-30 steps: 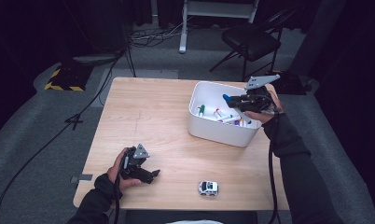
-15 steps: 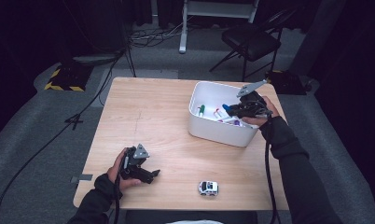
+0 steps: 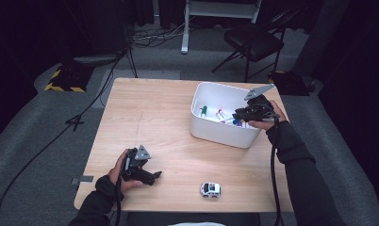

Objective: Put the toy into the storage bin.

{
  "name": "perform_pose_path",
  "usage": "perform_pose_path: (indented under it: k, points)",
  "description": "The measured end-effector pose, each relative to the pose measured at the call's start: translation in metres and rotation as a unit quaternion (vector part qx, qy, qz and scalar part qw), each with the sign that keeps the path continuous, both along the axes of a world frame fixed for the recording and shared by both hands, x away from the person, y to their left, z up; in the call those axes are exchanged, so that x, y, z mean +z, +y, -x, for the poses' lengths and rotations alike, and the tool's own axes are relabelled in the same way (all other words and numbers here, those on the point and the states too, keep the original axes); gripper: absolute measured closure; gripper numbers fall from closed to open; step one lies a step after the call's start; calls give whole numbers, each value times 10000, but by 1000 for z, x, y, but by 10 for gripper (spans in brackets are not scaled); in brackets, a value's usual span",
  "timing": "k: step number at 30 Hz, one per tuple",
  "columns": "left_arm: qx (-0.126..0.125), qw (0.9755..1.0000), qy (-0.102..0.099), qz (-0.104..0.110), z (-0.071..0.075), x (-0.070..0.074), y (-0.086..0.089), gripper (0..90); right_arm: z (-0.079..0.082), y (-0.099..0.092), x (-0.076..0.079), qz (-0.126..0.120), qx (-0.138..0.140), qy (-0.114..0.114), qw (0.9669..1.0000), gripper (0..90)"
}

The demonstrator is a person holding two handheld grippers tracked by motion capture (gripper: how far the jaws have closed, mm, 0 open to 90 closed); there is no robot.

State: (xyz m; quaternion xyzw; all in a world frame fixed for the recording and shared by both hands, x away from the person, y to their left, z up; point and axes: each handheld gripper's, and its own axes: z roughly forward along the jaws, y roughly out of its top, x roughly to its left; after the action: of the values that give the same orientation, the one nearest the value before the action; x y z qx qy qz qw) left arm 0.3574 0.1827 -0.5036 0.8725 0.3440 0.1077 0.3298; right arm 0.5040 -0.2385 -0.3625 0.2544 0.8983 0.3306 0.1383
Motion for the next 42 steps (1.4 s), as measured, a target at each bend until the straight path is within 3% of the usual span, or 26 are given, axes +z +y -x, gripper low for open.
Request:
perform_pose_path:
  k: [5,12,17,24,33,36,42]
  points:
    - [1,10000,-1,0,0,0,0,2,2,0,2,-96,24,-68,9999,696]
    - [0,10000,0,1,0,0,0,2,12,-1,10,-486,64,-223,9985,664]
    - [0,10000,0,1,0,0,0,2,25,-2,17,-883,232,-382,9951,632]
    - [1,10000,-1,0,0,0,0,2,40,-3,18,-1016,326,-555,9927,503]
    - [1,10000,1,3,0,0,0,2,68,1,17,-1184,461,-943,9874,291]
    - [1,10000,-2,0,0,0,0,2,77,1,16,-1354,553,-979,9844,264]
    - [1,10000,-1,0,0,0,0,2,94,3,9,-1381,759,-1025,9822,255]
